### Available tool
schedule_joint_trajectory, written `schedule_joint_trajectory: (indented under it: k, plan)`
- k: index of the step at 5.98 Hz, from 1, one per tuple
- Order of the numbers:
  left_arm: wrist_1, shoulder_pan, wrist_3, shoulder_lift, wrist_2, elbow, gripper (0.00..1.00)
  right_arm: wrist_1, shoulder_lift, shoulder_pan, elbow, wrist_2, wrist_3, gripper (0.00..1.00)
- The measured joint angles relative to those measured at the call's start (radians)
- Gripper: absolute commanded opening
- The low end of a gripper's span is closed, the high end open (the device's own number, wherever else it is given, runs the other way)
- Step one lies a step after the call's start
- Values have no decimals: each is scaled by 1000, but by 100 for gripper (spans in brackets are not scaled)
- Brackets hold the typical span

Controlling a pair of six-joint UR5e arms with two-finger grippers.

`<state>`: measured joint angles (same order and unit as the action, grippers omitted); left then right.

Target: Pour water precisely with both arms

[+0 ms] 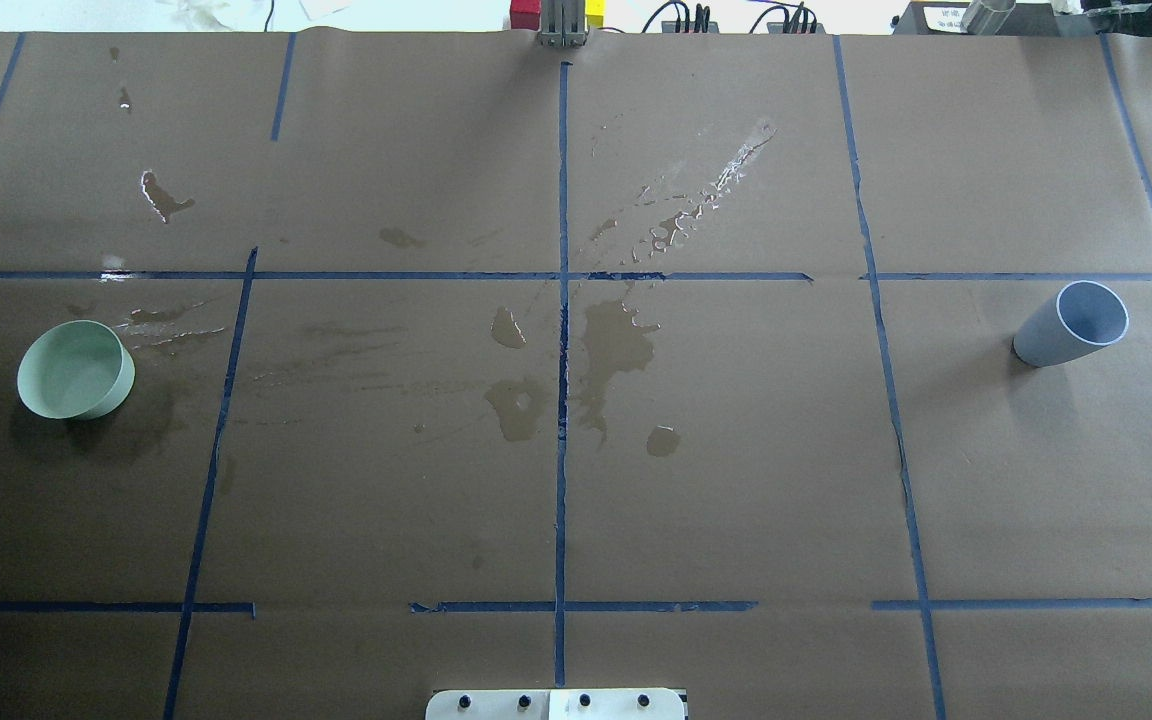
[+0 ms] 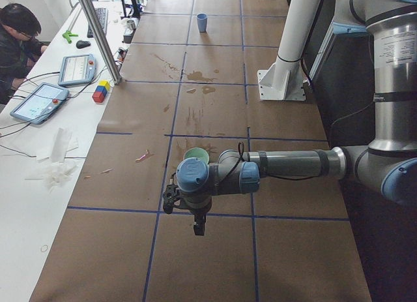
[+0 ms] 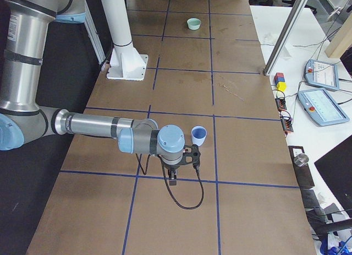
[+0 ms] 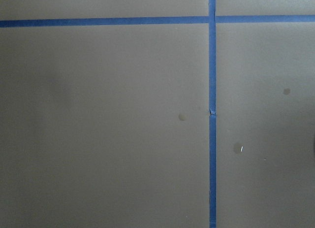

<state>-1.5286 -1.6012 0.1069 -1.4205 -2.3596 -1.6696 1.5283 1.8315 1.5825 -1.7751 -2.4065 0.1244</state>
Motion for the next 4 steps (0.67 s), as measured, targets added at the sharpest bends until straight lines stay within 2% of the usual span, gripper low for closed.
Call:
schedule_joint_trajectory:
  k: [4]
  plan:
    - [1,10,-1,0,-4,0,100,-2,5,-2,1,0,0,100]
